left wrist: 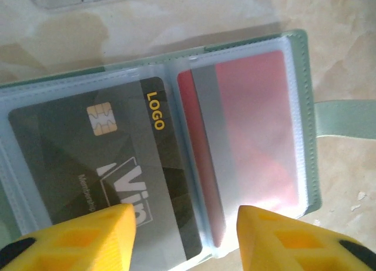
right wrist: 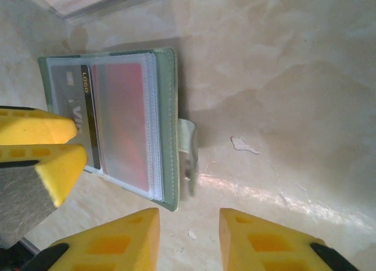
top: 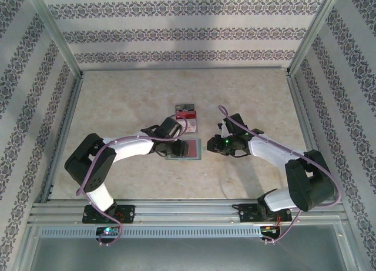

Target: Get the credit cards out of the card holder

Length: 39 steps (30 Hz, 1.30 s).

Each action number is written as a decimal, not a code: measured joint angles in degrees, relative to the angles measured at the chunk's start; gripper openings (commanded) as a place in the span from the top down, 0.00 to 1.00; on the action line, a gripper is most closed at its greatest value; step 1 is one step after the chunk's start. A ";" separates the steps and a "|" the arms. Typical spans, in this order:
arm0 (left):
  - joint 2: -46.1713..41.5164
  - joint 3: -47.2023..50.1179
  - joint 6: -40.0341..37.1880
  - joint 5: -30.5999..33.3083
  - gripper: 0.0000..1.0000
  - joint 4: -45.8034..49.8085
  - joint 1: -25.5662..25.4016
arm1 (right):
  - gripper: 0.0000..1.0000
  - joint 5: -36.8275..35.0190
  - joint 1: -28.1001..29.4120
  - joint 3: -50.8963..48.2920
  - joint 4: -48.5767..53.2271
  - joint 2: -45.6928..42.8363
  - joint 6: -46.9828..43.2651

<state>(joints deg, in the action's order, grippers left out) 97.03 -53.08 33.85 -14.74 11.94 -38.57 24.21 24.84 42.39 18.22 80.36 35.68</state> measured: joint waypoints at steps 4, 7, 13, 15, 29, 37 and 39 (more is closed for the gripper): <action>0.00 1.20 0.70 0.28 0.58 -1.75 0.04 | 0.66 -0.57 0.00 2.47 2.14 -4.76 -0.09; -0.44 2.34 1.18 0.24 0.59 -3.54 0.04 | 0.70 1.14 0.28 3.98 0.94 -6.25 0.90; -0.66 3.21 1.57 0.22 0.62 -5.09 0.04 | 0.70 5.31 4.72 4.39 -5.86 0.00 5.09; -0.66 3.39 1.57 0.37 0.62 -5.25 0.07 | 0.68 5.55 5.84 4.48 -7.39 3.39 6.21; -2.56 4.90 2.40 -0.04 0.59 -6.03 0.46 | 0.61 -0.20 7.32 7.72 -7.43 13.25 7.58; -10.75 8.00 3.15 -1.81 0.55 -6.10 6.01 | 0.62 -0.70 7.50 7.74 -7.34 14.86 7.52; -11.72 9.14 3.58 -2.64 0.55 -6.58 7.89 | 0.62 -0.68 7.72 7.89 -7.37 14.93 7.50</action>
<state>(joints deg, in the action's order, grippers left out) 85.32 -43.94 37.43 -17.39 5.37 -30.68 23.53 32.56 50.28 10.85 95.29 43.18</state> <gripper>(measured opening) 0.445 0.380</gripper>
